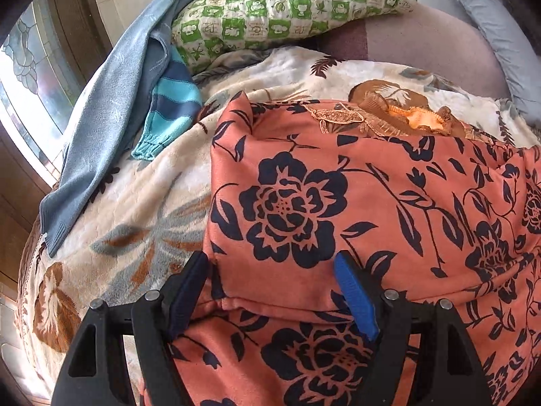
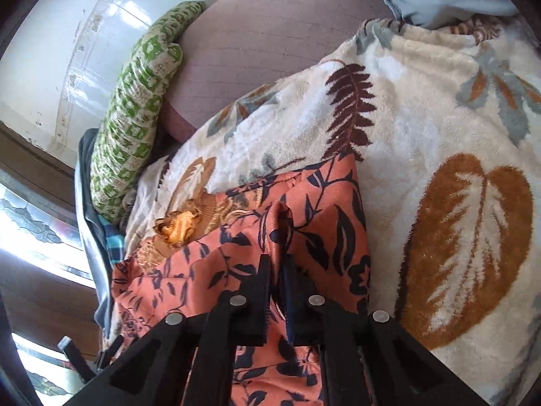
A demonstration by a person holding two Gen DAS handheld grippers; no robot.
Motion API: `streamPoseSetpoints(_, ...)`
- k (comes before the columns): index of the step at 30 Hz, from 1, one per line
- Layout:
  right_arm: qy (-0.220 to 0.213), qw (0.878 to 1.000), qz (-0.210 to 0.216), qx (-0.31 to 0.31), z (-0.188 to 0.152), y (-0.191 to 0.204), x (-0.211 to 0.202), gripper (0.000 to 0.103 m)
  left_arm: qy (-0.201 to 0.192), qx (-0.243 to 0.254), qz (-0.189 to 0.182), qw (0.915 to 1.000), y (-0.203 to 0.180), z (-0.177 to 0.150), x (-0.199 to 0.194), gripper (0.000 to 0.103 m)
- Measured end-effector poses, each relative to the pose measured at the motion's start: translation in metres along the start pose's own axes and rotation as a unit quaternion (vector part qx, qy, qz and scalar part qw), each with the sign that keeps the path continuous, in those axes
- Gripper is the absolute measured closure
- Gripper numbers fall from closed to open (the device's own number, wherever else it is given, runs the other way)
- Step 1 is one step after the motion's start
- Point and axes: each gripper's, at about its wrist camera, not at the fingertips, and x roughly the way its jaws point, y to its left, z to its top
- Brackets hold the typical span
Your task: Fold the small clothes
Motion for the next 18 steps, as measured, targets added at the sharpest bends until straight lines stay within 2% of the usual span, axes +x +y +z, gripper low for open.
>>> streamPoseSetpoints(2,-0.017,1.0,-0.019,-0.009,-0.002,0.006,-0.019,0.096,-0.005,0.005,0.003,1.0,-0.001,-0.001,0.0,0.025)
streamPoseSetpoints(5,-0.015,0.998,-0.061,-0.014,-0.011,0.0,-0.031,0.096,-0.005,-0.005,0.0,1.0,0.002,-0.001,0.001,0.025)
streamPoseSetpoints(8,0.019,0.994,-0.104,0.007,-0.025,-0.025,-0.016,0.096,-0.001,-0.02,-0.001,0.9998,0.004,-0.002,0.0,0.025)
streamPoseSetpoints(10,0.048,0.993,-0.103,0.032,-0.033,-0.044,-0.004,0.095,0.001,-0.017,0.005,0.9998,0.003,-0.003,0.0,0.025)
streamPoseSetpoints(11,0.043,0.994,-0.096,0.042,-0.033,-0.048,-0.005,0.092,0.0,-0.016,0.008,0.9998,0.003,-0.003,0.0,0.025)
streamPoseSetpoints(14,0.028,0.994,-0.09,0.062,-0.024,-0.045,-0.023,0.091,-0.004,-0.016,0.018,0.9997,0.007,-0.004,-0.003,0.025)
streamPoseSetpoints(18,-0.052,0.994,-0.095,0.029,-0.019,-0.027,-0.055,0.09,-0.01,-0.024,0.027,0.9993,0.014,-0.005,-0.007,0.025)
